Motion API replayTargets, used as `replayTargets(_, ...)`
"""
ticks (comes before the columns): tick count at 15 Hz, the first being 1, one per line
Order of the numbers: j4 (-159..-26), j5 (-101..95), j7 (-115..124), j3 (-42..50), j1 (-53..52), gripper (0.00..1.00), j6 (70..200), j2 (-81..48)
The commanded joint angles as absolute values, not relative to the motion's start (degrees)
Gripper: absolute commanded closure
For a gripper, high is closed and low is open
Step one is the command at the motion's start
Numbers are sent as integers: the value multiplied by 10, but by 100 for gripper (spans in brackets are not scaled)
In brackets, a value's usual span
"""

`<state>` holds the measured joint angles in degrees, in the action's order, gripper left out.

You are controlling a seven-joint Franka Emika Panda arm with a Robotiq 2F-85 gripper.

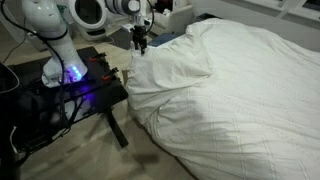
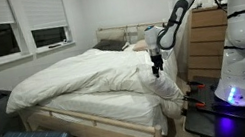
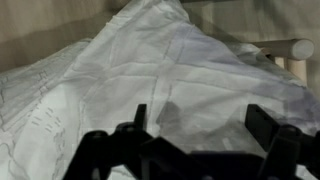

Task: Uncover the right corner of the bed

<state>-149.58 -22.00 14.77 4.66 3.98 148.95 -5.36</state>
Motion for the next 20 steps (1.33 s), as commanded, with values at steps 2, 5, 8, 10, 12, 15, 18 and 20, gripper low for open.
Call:
replayTargets(2, -1528, -261, 163, 69, 35, 0, 1565, -60)
replayTargets(5, -1543, -279, 167, 78, 28, 0, 1603, -77)
replayTargets(8, -1560, -307, 150, 92, 22, 0, 1664, -91)
replayTargets(10, -1570, -345, 157, 97, 27, 0, 1710, -100)
replayTargets(12, -1574, -391, 164, 119, 21, 0, 1743, -111)
replayTargets(15, -1562, -494, 183, 177, -2, 0, 1762, -123)
replayTargets(18, -1548, -585, 216, 229, -22, 0, 1773, -131)
replayTargets(20, -1540, -634, 242, 253, -33, 10, 1776, -136)
